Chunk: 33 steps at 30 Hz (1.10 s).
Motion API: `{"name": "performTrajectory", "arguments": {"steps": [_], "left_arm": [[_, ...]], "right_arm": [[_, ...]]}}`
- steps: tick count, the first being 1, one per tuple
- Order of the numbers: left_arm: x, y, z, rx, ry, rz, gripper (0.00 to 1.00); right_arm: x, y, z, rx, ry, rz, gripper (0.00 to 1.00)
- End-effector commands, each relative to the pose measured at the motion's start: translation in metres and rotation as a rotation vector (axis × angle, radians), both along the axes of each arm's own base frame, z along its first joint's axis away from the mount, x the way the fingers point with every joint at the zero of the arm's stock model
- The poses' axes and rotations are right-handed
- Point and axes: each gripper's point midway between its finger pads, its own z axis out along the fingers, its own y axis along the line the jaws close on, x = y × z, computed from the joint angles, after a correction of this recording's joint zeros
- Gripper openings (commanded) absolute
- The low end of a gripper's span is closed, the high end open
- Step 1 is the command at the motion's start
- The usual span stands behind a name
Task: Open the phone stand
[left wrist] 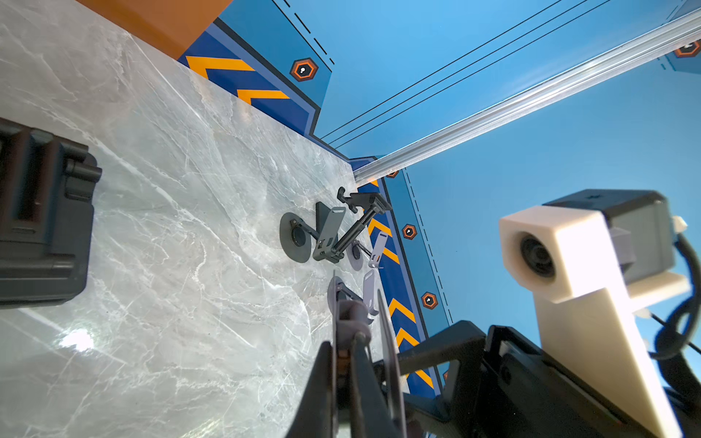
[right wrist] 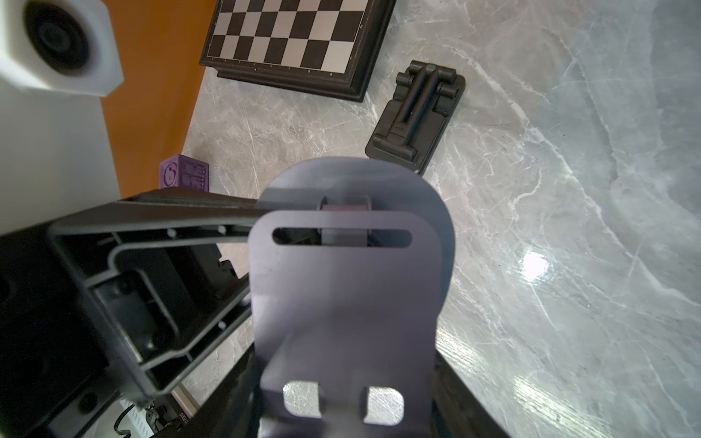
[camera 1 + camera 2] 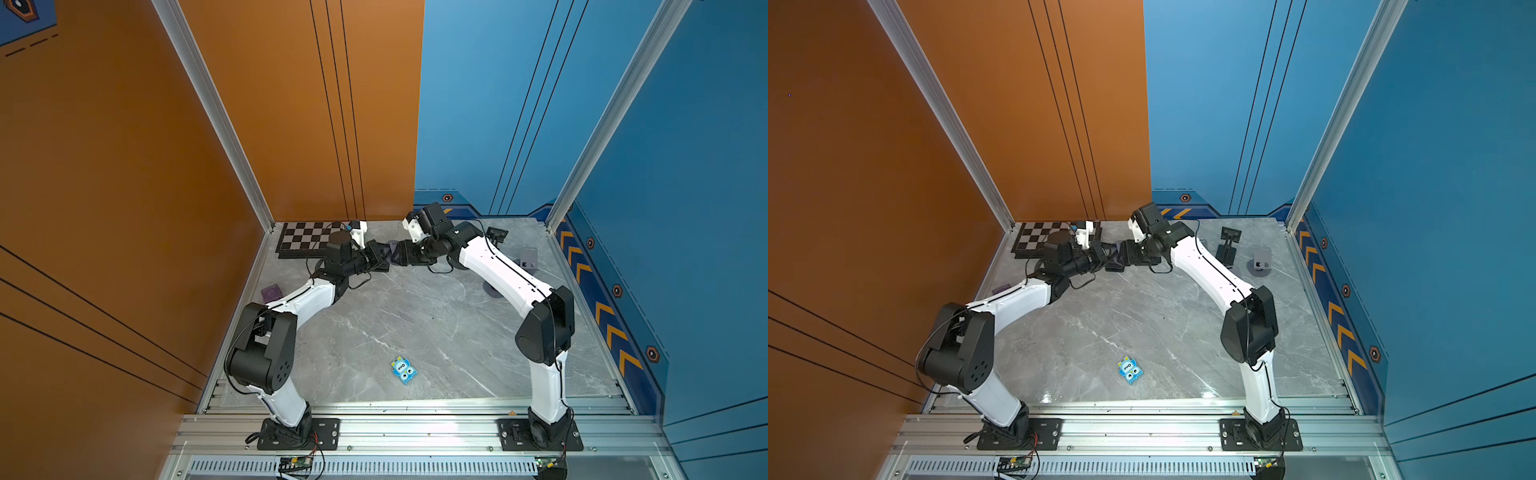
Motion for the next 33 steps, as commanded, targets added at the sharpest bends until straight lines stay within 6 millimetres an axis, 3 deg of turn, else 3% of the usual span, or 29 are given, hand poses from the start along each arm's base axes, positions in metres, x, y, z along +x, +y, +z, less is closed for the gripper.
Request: {"name": "performTrajectory", "arguments": {"steps": [1, 12, 15, 16, 22, 33], "left_arm": [[-0.022, -0.014, -0.02, -0.002, 0.037, -0.085, 0.0], [-0.031, -0.008, -0.026, -0.041, 0.036, -0.079, 0.0], [-0.032, -0.001, -0.035, -0.032, 0.053, -0.065, 0.0], [-0.032, 0.001, -0.037, -0.029, 0.056, -0.06, 0.0], [-0.037, 0.009, -0.053, -0.004, 0.069, -0.063, 0.0], [-0.056, 0.016, -0.09, 0.059, 0.106, -0.079, 0.0]], "right_arm": [[-0.021, 0.047, 0.042, 0.131, -0.071, 0.134, 0.26], [-0.03, 0.061, 0.042, 0.113, -0.073, 0.166, 0.25], [-0.033, 0.059, 0.05, 0.106, -0.073, 0.172, 0.25], [-0.03, 0.06, 0.036, 0.087, -0.047, 0.173, 0.25], [-0.033, 0.057, 0.033, 0.068, -0.003, 0.183, 0.25], [-0.034, 0.05, 0.046, 0.05, -0.012, 0.191, 0.26]]}}
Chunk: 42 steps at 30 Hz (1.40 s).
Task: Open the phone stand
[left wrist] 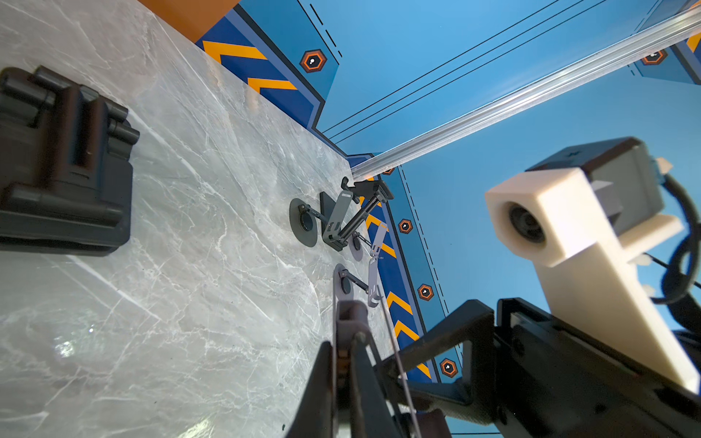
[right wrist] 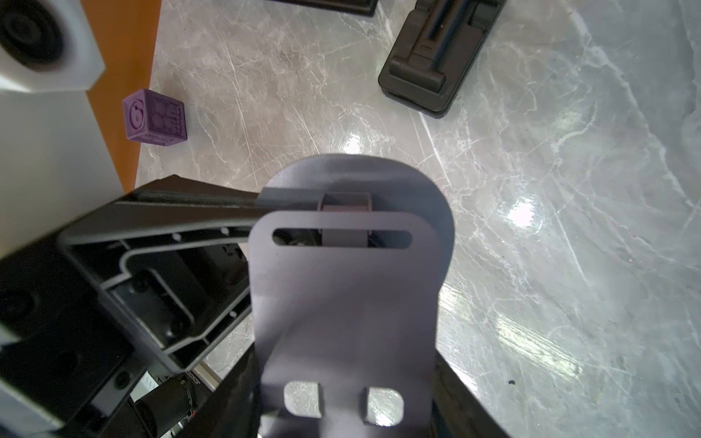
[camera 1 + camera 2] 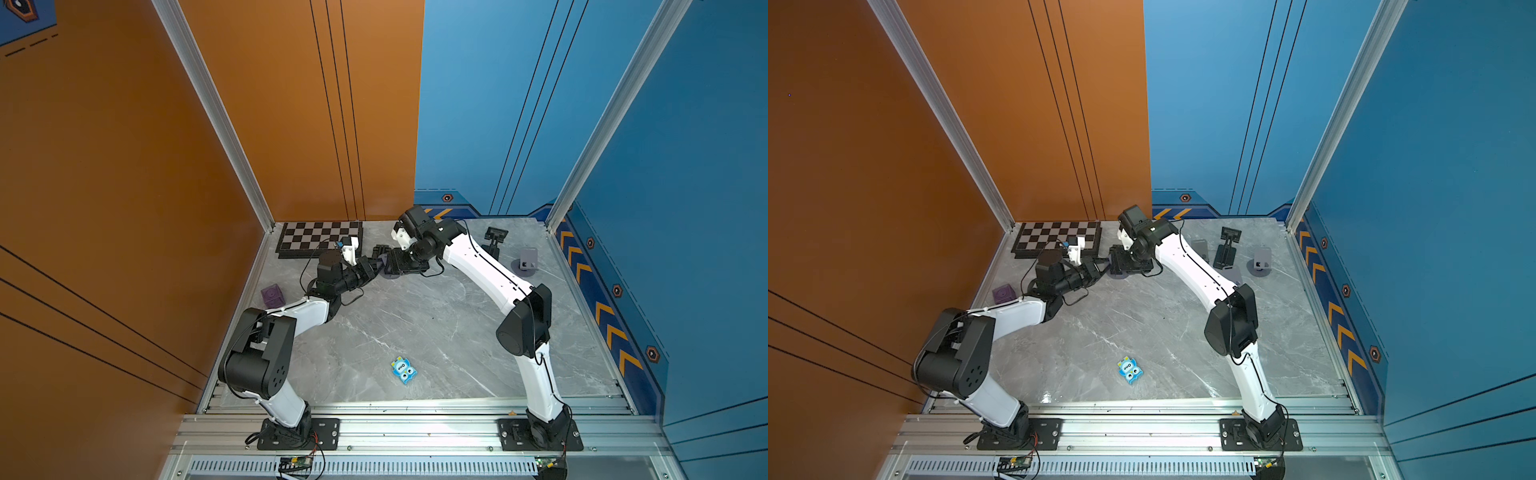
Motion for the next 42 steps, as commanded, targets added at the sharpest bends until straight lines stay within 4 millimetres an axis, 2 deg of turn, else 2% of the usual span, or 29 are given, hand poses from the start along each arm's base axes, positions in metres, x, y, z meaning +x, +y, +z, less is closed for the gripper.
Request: {"name": "performTrajectory", "arguments": {"steps": [1, 6, 7, 18, 22, 27, 33, 38, 42], "left_arm": [[-0.03, -0.006, -0.056, 0.095, 0.12, -0.081, 0.0], [-0.038, -0.003, -0.071, 0.118, 0.139, -0.084, 0.0], [-0.039, -0.002, -0.073, 0.122, 0.143, -0.083, 0.0], [-0.05, 0.001, -0.099, 0.161, 0.183, -0.087, 0.0], [-0.05, 0.001, -0.101, 0.164, 0.185, -0.087, 0.0], [-0.046, 0.0, -0.093, 0.154, 0.169, -0.084, 0.0], [-0.037, -0.002, -0.064, 0.133, 0.12, -0.075, 0.0], [-0.034, -0.003, -0.04, 0.142, 0.081, -0.081, 0.0], [-0.031, -0.001, -0.022, 0.126, 0.049, -0.063, 0.0]], "right_arm": [[-0.008, 0.033, 0.069, 0.174, -0.145, 0.121, 0.26], [-0.009, 0.032, 0.078, 0.171, -0.158, 0.132, 0.26], [0.003, 0.02, 0.08, 0.17, -0.165, 0.102, 0.26], [0.014, 0.005, 0.105, 0.193, -0.207, 0.082, 0.27], [0.015, 0.002, 0.11, 0.202, -0.212, 0.08, 0.27], [0.014, 0.006, 0.103, 0.2, -0.194, 0.091, 0.27], [0.011, 0.012, 0.093, 0.198, -0.166, 0.103, 0.36], [0.011, 0.016, 0.086, 0.191, -0.154, 0.104, 0.48], [0.01, 0.018, 0.083, 0.193, -0.141, 0.107, 0.61]]}}
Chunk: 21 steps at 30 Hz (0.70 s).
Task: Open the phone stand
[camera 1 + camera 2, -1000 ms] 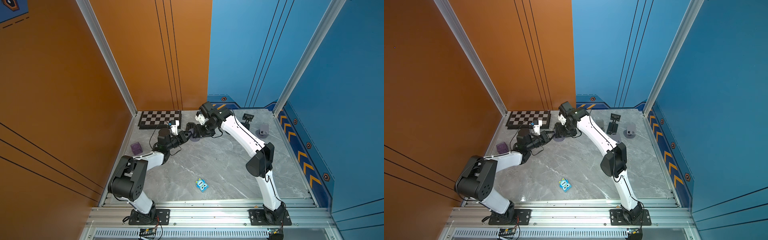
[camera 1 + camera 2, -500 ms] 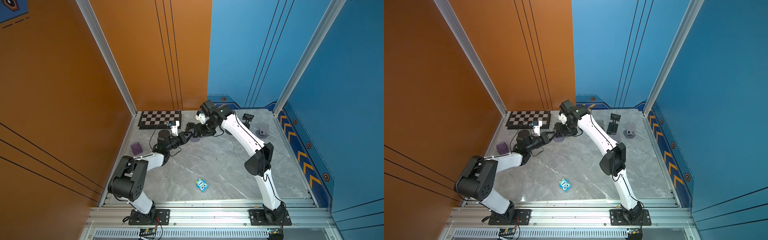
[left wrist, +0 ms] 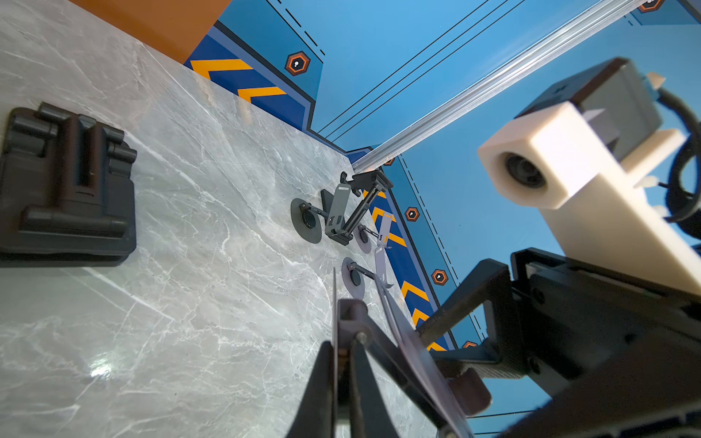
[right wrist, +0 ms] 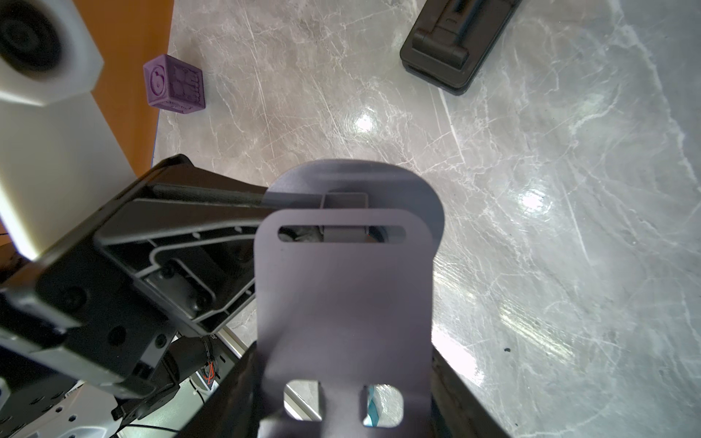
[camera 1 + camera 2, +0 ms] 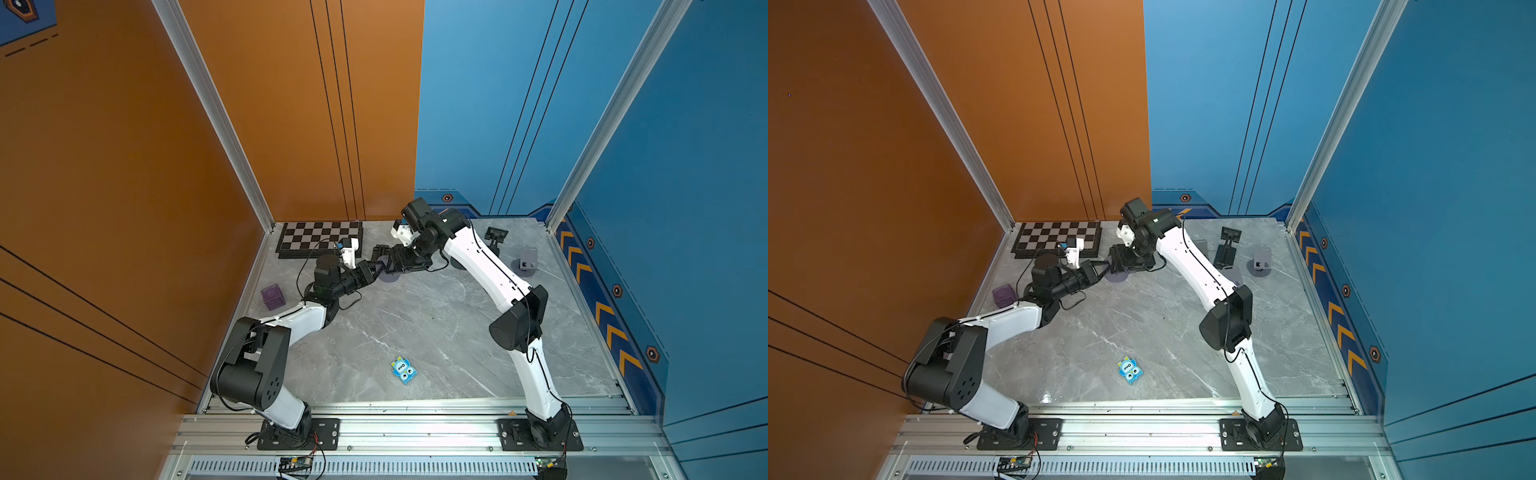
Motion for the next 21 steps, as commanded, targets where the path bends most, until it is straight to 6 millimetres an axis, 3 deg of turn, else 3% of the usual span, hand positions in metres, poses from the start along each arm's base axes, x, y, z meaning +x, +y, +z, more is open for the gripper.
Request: {"name": "performTrajectory", "arguments": {"steps": [1, 13, 21], "left_arm": [[-0.016, -0.003, -0.03, 0.049, 0.134, -0.035, 0.0], [-0.013, 0.0, 0.01, 0.013, 0.06, -0.013, 0.0], [-0.016, 0.004, 0.014, 0.01, 0.056, -0.012, 0.0]], "right_arm": [[0.018, 0.024, 0.062, 0.185, -0.181, 0.036, 0.64], [0.006, 0.039, 0.048, 0.179, -0.145, 0.073, 0.98], [0.015, 0.024, 0.029, 0.12, -0.126, 0.022, 1.0]]}}
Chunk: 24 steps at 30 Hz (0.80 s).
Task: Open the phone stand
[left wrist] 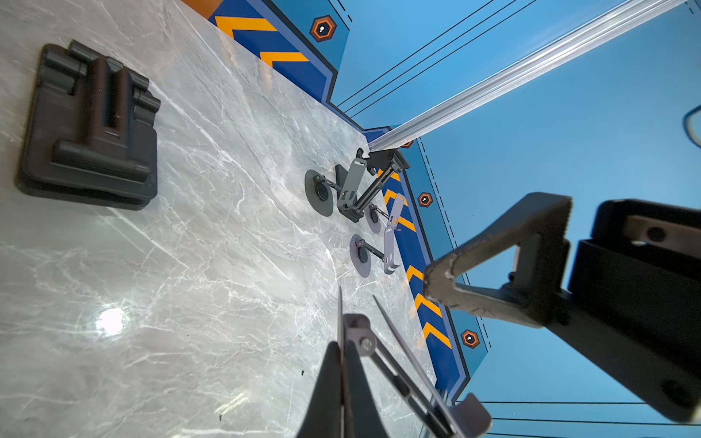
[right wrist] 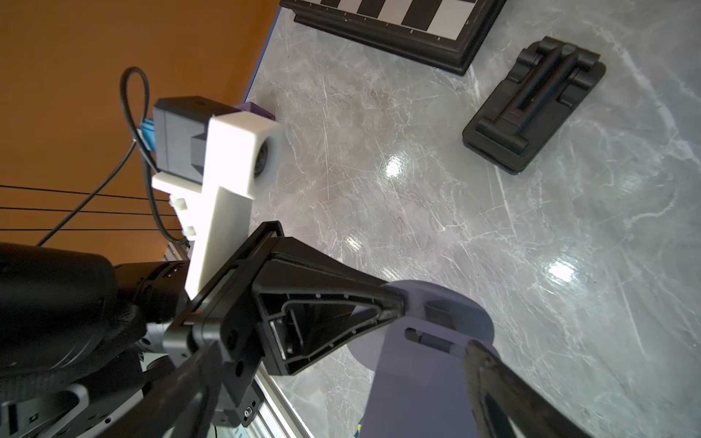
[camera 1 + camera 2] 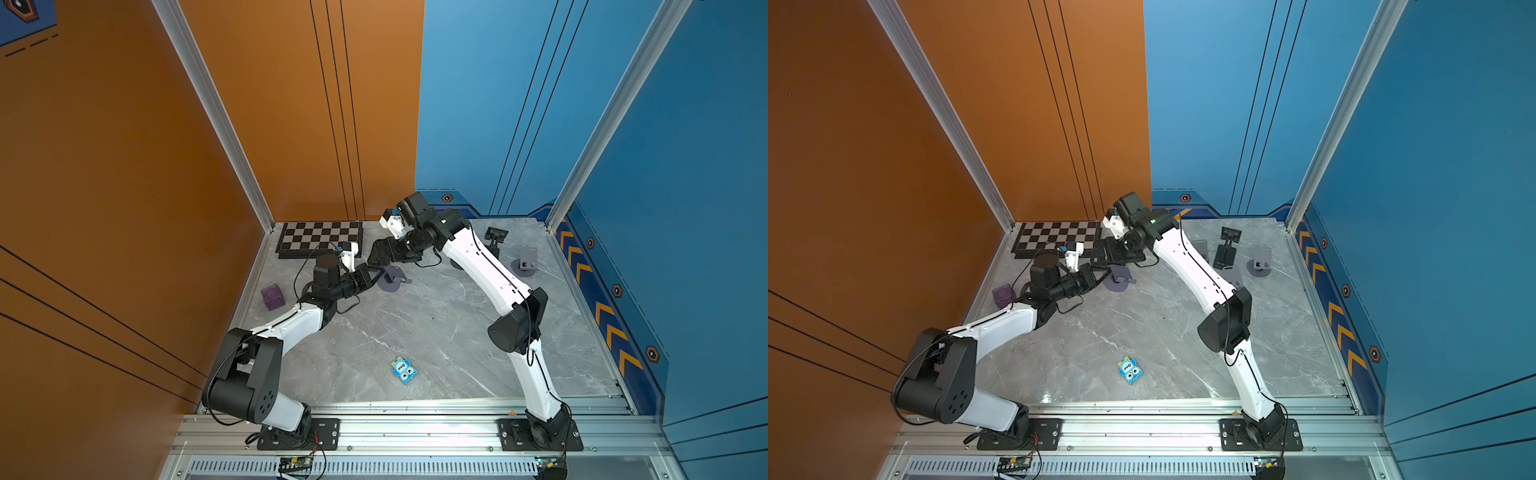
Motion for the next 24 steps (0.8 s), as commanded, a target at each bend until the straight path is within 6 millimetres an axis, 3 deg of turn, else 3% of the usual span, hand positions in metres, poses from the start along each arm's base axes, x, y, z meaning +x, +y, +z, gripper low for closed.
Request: {"name": "performTrajectory", "arguments": {"steps": [1, 16, 24], "left_arm": [[-0.002, 0.001, 0.02, -0.013, -0.045, -0.014, 0.0], [-0.002, 0.012, 0.019, -0.001, -0.044, 0.0, 0.0], [-0.002, 0.013, 0.019, 0.001, -0.044, 0.004, 0.0]], "right_arm": [[0.007, -0.01, 0.001, -0.017, -0.015, -0.039, 1.0], [0.011, -0.01, -0.029, -0.012, 0.102, -0.078, 0.96], [0.01, -0.005, -0.033, 0.01, 0.129, -0.069, 0.8]]}}
